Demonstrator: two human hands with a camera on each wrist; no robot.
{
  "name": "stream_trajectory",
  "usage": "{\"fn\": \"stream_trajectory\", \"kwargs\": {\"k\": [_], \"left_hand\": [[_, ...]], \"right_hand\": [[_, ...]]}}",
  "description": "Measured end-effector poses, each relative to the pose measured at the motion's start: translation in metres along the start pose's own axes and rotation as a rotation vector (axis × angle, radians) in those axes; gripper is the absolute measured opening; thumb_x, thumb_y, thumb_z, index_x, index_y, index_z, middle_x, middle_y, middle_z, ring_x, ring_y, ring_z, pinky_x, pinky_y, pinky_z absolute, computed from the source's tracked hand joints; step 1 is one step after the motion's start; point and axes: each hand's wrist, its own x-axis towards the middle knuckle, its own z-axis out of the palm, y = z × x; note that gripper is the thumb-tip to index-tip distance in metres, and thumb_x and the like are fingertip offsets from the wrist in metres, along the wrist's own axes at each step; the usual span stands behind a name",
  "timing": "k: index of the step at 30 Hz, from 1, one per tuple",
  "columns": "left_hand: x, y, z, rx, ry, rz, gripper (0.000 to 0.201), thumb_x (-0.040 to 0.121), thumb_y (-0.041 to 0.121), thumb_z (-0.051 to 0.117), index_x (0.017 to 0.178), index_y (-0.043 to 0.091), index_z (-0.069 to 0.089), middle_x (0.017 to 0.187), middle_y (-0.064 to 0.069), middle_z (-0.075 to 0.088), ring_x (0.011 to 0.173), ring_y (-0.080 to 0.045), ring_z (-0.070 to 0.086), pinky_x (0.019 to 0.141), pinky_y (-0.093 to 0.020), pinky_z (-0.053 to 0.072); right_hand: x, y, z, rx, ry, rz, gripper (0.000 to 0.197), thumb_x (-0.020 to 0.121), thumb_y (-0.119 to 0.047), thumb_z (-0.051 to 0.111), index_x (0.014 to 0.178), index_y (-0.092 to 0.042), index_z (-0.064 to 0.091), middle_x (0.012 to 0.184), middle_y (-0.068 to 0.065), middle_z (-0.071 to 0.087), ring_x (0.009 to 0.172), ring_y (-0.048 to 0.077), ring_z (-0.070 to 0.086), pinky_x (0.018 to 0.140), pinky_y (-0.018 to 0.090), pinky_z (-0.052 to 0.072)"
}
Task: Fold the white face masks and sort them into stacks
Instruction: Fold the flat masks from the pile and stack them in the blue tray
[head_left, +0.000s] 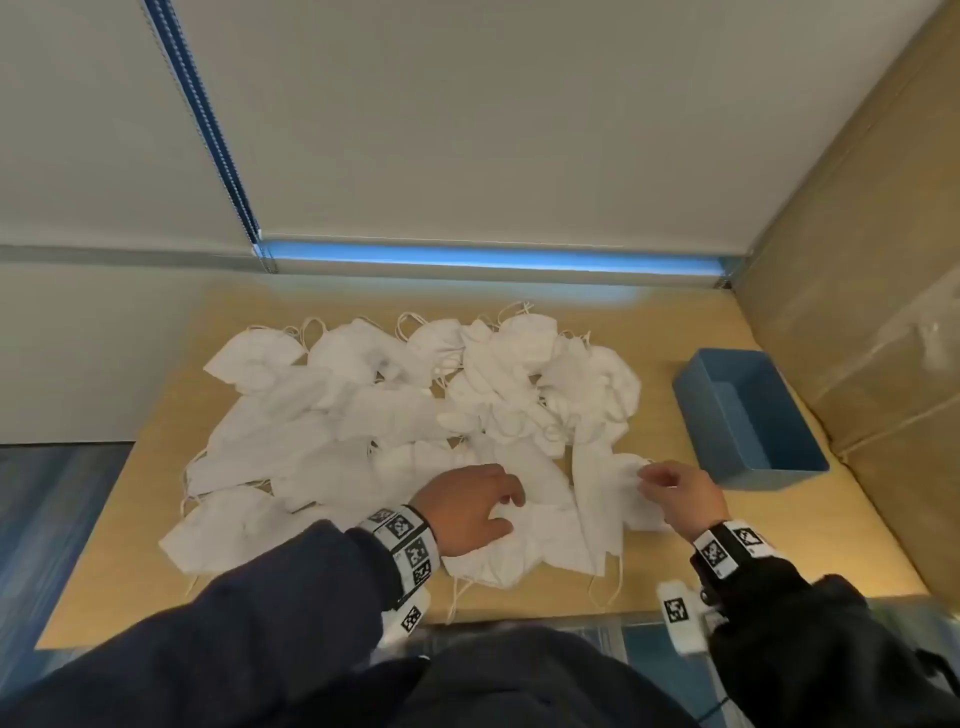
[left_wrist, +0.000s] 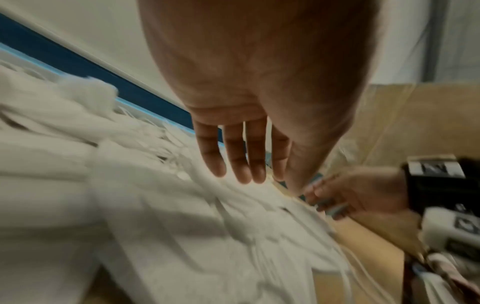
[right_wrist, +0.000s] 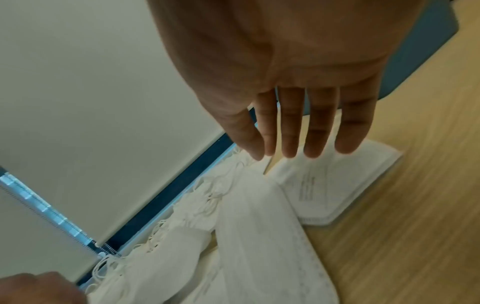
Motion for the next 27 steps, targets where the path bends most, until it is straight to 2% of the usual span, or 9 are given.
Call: {"fn": "stream_trajectory", "kwargs": {"k": [3,8,12,15,19,22,24,25,27], "left_hand": [[0.025,0.012,0.02,0.147,-0.082,0.112,0.041,0.096,0.034,0.061,0.135,0.024,0.055,0.134,0.0,0.055,0.12,-0.022,0.05,0.096,-0.041,0.044],[0.057,0.023,0.044,0.392,-0.12,0.175,0.062,0.096,0.047,0.058,0.15,0.02,0.042,0.148,-0.004,0.048,0.127,-0.028,0.048,0.1,-0.044,0.04],[0.072,0.022,0.049,0.44,-0.092,0.081,0.084,0.087,0.06,0.066,0.152,0.019,0.034,0.143,-0.006,0.047,0.122,-0.03,0.051,0.098,-0.045,0.043],[0.085,0.015,0.036,0.432,-0.152,0.021,0.096,0.076,0.063,0.075,0.153,0.027,0.031,0.141,-0.005,0.047,0.124,-0.029,0.049,0.1,-0.043,0.042],[0.099,0.015,0.019,0.495,-0.188,-0.012,0.096,0.066,0.064,0.081,0.145,0.029,0.04,0.131,-0.003,0.046,0.117,-0.026,0.046,0.095,-0.041,0.043],[0.111,0.02,0.014,0.562,-0.173,0.015,0.08,0.063,0.06,0.083,0.127,0.025,0.05,0.127,-0.001,0.043,0.113,-0.025,0.043,0.088,-0.039,0.041],[0.117,0.022,0.013,0.508,-0.166,0.025,0.062,0.064,0.048,0.086,0.108,0.028,0.047,0.121,0.004,0.044,0.109,-0.022,0.047,0.085,-0.037,0.038],[0.119,0.023,0.014,0.457,-0.175,0.005,0.061,0.065,0.04,0.087,0.104,0.029,0.043,0.115,0.008,0.046,0.105,-0.021,0.051,0.085,-0.037,0.038],[0.122,0.026,0.013,0.394,-0.197,-0.031,0.069,0.063,0.031,0.089,0.114,0.03,0.041,0.113,0.009,0.052,0.102,-0.02,0.057,0.088,-0.039,0.039]], "right_hand": [[0.002,0.001,0.013,-0.082,0.08,0.07,0.026,0.086,-0.006,0.072,0.109,-0.019,0.072,0.118,0.005,0.068,0.109,0.025,0.062,0.086,0.027,0.043],[-0.008,0.005,0.036,-0.249,0.106,0.072,0.055,0.079,0.004,0.068,0.128,-0.018,0.062,0.135,0.011,0.052,0.122,0.03,0.054,0.109,0.038,0.043],[-0.003,0.01,0.032,-0.278,0.064,0.108,0.07,0.079,-0.006,0.074,0.142,-0.022,0.049,0.145,0.009,0.036,0.126,0.035,0.051,0.111,0.04,0.043],[0.006,0.013,0.017,-0.298,-0.024,0.128,0.087,0.075,-0.016,0.081,0.15,-0.026,0.039,0.152,0.005,0.023,0.126,0.034,0.052,0.109,0.04,0.046],[0.019,0.003,0.0,-0.475,-0.191,0.073,0.102,0.066,-0.028,0.092,0.149,-0.035,0.033,0.138,0.006,0.04,0.121,0.034,0.055,0.102,0.045,0.049],[0.028,-0.006,-0.01,-0.695,-0.138,0.012,0.075,0.075,-0.041,0.084,0.141,-0.031,0.05,0.131,0.005,0.044,0.124,0.031,0.047,0.104,0.043,0.045],[0.031,-0.012,-0.017,-0.791,-0.042,-0.082,0.047,0.079,-0.048,0.077,0.12,-0.03,0.062,0.125,0.003,0.044,0.12,0.029,0.043,0.101,0.043,0.04],[0.032,-0.015,-0.022,-0.76,-0.022,-0.125,0.036,0.079,-0.05,0.075,0.107,-0.03,0.063,0.121,0.001,0.045,0.116,0.027,0.044,0.097,0.042,0.04],[0.033,-0.02,-0.032,-0.533,-0.05,-0.201,0.027,0.08,-0.047,0.077,0.087,-0.027,0.059,0.106,-0.001,0.055,0.101,0.025,0.055,0.083,0.041,0.044]]}}
